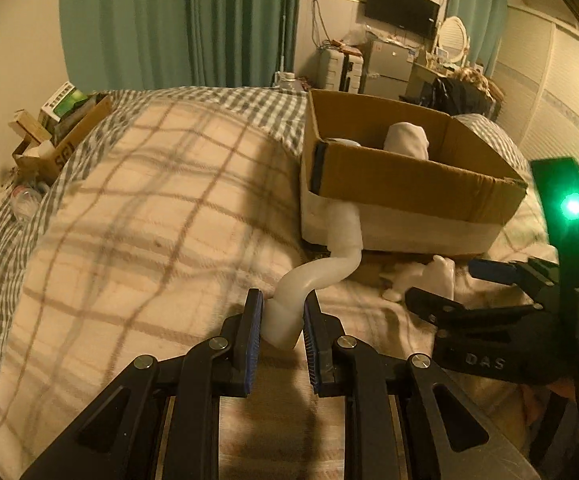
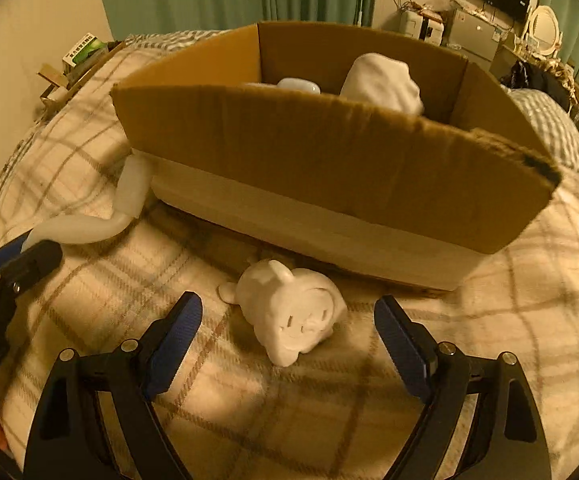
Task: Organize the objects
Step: 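Grasp the white figurine with the right gripper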
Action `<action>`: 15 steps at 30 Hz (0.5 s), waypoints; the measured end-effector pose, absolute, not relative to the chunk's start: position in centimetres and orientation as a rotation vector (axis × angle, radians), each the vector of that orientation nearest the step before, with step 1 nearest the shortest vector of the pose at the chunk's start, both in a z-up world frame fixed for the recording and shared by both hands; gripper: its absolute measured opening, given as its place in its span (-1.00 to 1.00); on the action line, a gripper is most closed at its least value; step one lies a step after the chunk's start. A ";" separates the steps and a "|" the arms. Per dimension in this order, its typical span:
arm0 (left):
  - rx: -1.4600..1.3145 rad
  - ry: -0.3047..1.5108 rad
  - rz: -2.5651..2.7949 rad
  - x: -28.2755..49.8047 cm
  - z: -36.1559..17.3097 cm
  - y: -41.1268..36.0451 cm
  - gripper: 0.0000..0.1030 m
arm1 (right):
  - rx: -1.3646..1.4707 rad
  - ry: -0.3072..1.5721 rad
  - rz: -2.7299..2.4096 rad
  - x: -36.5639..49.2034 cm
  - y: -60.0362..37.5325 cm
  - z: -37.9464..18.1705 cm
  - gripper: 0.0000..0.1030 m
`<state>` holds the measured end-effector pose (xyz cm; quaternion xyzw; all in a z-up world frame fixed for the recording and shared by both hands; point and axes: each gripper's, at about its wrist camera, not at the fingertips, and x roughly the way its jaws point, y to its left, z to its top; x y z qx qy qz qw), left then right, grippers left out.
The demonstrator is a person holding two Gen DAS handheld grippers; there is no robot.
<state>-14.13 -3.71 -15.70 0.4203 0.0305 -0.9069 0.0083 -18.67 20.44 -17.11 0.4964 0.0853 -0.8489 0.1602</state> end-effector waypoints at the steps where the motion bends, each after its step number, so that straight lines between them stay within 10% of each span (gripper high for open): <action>1: 1.316 0.092 -2.839 -14.1 -15.7 -3.5 -0.63 | 1.428 0.238 -2.415 -18.9 20.4 -17.4 0.51; 4: 1.326 0.092 -2.841 -14.0 -15.8 -3.2 -0.63 | 1.473 0.223 -2.381 -19.3 20.5 -18.6 0.16; 15: 1.341 0.105 -2.868 -12.2 -15.1 -1.8 -0.63 | 1.286 0.251 -2.499 -13.7 21.2 -14.8 0.01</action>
